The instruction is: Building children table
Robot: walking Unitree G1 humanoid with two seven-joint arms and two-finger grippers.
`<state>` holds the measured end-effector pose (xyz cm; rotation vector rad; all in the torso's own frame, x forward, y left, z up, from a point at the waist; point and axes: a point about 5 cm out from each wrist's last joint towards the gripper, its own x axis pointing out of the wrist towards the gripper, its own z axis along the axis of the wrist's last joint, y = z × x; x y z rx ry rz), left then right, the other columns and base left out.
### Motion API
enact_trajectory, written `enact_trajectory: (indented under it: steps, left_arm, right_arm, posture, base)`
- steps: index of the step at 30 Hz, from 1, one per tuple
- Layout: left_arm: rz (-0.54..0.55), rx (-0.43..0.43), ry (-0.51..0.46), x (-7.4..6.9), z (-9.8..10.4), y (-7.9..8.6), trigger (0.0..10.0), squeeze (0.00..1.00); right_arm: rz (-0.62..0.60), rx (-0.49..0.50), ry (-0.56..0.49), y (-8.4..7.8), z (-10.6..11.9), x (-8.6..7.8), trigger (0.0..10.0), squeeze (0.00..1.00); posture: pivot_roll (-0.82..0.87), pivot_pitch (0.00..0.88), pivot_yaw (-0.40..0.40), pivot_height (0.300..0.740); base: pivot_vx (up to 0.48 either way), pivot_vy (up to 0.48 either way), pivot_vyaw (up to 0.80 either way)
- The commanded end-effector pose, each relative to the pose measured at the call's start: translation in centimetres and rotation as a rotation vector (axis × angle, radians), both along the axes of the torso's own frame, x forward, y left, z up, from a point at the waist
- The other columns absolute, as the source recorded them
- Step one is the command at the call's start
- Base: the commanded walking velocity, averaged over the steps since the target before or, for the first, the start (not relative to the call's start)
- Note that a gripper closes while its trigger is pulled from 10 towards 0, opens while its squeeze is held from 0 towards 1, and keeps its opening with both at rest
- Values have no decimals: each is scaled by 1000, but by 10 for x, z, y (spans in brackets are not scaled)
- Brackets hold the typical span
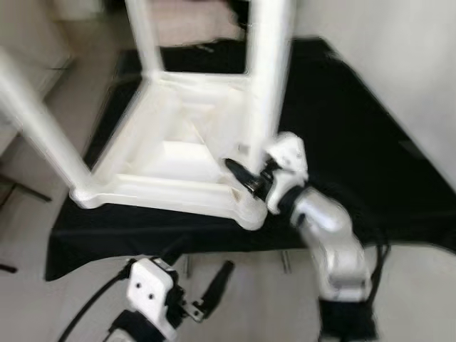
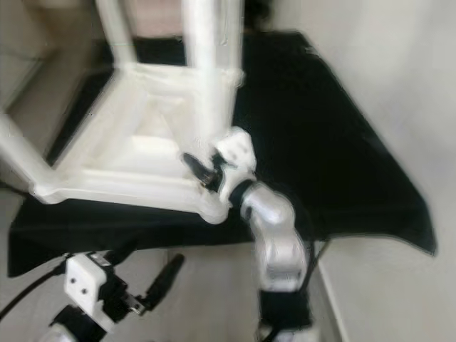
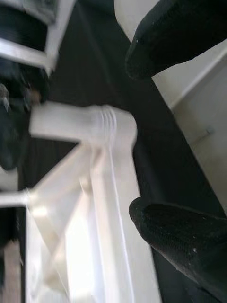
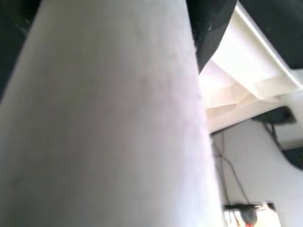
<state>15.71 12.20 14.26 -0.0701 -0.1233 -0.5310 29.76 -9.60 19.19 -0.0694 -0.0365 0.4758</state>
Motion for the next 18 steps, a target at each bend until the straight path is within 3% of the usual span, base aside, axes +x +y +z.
enact_trajectory:
  steps: [1, 5, 6, 11, 12, 13, 14, 15, 16, 17, 18]
  left_arm:
    - [1, -1, 19, 1, -5, 1, 10000, 0]
    - [1, 1, 16, 4, -6, 2, 10000, 0]
    - [8, 3, 14, 4, -7, 2, 10000, 0]
    - [14, 2, 13, 4, -7, 1, 10000, 0]
    - [18, 1, 12, 5, -7, 1, 10000, 0]
    - [18, 1, 12, 5, -7, 1, 10000, 0]
    - [17, -2, 12, 5, -8, -1, 10000, 0]
    - [17, -2, 12, 5, -8, -1, 10000, 0]
    - [12, -9, 11, 6, -8, -5, 10000, 0]
    - [11, -12, 10, 6, -9, -6, 10000, 0]
    - [11, -12, 10, 6, -9, -6, 10000, 0]
  right_arm:
    - [-101, -63, 242, -12, -47, -3, 0, 0]
    - [-89, -63, 238, -5, -46, 8, 275, 0]
    - [-63, -66, 233, -1, -44, 12, 10000, 0]
    - [-32, -61, 231, 1, -42, 16, 10000, 0]
    - [39, -34, 256, 4, -41, 20, 10000, 886]
    - [39, -34, 256, 4, -41, 20, 10000, 886]
    - [129, 13, 251, 5, -31, 29, 10000, 1000]
    - [129, 13, 251, 5, -31, 29, 10000, 1000]
    - [313, 73, 223, 9, -11, 36, 10000, 1000]
    - [482, 42, 193, 10, 0, 35, 10000, 1000]
    - [482, 42, 193, 10, 0, 35, 10000, 1000]
  posture:
    - [22, 141, -3, 740]
    - [33, 129, -6, 740]
    - [37, 123, -10, 740]
    - [37, 118, -14, 740]
    - [37, 119, -17, 740]
    - [37, 119, -17, 740]
    - [44, 118, -33, 740]
    - [44, 118, -33, 740]
    - [48, 116, -38, 740]
    - [52, 117, -43, 740]
    - [52, 117, -43, 740]
  base:
    - [0, 0, 0]
    - [0, 0, 0]
    - [0, 0, 0]
    - [0, 0, 0]
    - [0, 0, 0]
    - [0, 0, 0]
    - [0, 0, 0]
    - [0, 0, 0]
    - [0, 0, 0]
    - [0, 0, 0]
    - [0, 0, 0]
